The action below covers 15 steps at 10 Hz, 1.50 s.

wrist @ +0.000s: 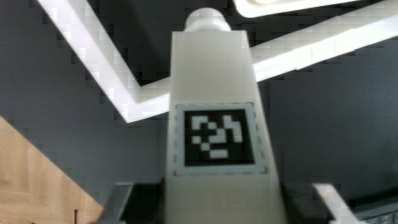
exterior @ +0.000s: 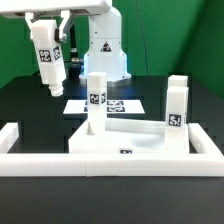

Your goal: Assemble desk

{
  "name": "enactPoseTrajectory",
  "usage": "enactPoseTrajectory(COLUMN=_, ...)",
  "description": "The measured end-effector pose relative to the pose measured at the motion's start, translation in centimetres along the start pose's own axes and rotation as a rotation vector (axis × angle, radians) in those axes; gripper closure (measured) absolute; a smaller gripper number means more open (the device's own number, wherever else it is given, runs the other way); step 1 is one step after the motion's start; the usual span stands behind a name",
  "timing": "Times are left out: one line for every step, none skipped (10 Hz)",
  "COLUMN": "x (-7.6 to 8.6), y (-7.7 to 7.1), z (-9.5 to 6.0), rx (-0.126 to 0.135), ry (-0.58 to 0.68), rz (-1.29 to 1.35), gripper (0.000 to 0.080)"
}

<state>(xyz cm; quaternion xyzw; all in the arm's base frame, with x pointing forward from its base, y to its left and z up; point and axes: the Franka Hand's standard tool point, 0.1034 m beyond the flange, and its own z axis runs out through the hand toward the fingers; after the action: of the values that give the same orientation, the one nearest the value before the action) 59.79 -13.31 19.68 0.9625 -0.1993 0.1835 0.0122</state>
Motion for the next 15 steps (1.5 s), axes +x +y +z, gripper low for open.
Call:
enactPoseTrajectory(x=-0.1, y=-1.4, z=0.6, rx=-0.031, ry=0.067, rz=0.001, gripper=0.0509)
enactPoseTrajectory(x=-0.9, y=-3.7, z=1.9, rx=-0.044, ry=0.104, rz=-0.032, gripper=0.0509)
enactPoseTrajectory(x=-0.8, y=-4.8, z=2.6, rx=-0.05, ry=0.14, rz=-0.047, gripper=0.0509)
enactPoseTrajectory(x=-0.9, y=-4.5, z=2.6, rx=-0.054, ry=0.131, rz=-0.059, gripper=0.0509)
enactPoseTrajectory(x=-0.9, y=-4.4, z=2.6, rx=-0.054, ry=0.131, rz=-0.057, gripper=0.0509)
enactPoseTrajectory(x=-1.0, y=-4.5, z=2.7, rx=-0.055, ry=0.129, rz=-0.059, gripper=0.0509)
enactPoseTrajectory(x=-1.0, y=-4.4, z=2.7, rx=-0.055, ry=0.129, rz=-0.059, gripper=0.0509)
enactPoseTrajectory(x=-1.1, y=-4.5, z=2.7, rx=-0.053, ry=0.132, rz=-0.057, gripper=0.0509)
enactPoseTrajectory(x=-1.5, y=-4.5, z=2.5, rx=-0.042, ry=0.138, rz=-0.056, gripper=0.0509)
enactPoseTrajectory(x=-1.6, y=-4.6, z=2.5, rx=-0.033, ry=0.142, rz=-0.055, gripper=0.0509)
enactPoseTrajectory(x=-1.8, y=-4.9, z=2.7, rx=-0.03, ry=0.14, rz=-0.059, gripper=0.0509)
enactPoseTrajectory(x=-1.8, y=-5.1, z=2.8, rx=-0.03, ry=0.138, rz=-0.061, gripper=0.0509)
enactPoseTrajectory(x=-2.0, y=-5.0, z=3.1, rx=-0.034, ry=0.134, rz=-0.063, gripper=0.0509)
enactPoseTrajectory(x=-2.3, y=-5.0, z=3.5, rx=-0.039, ry=0.128, rz=-0.066, gripper=0.0509)
enactPoseTrajectory(x=-2.8, y=-5.1, z=4.0, rx=-0.045, ry=0.121, rz=-0.072, gripper=0.0509)
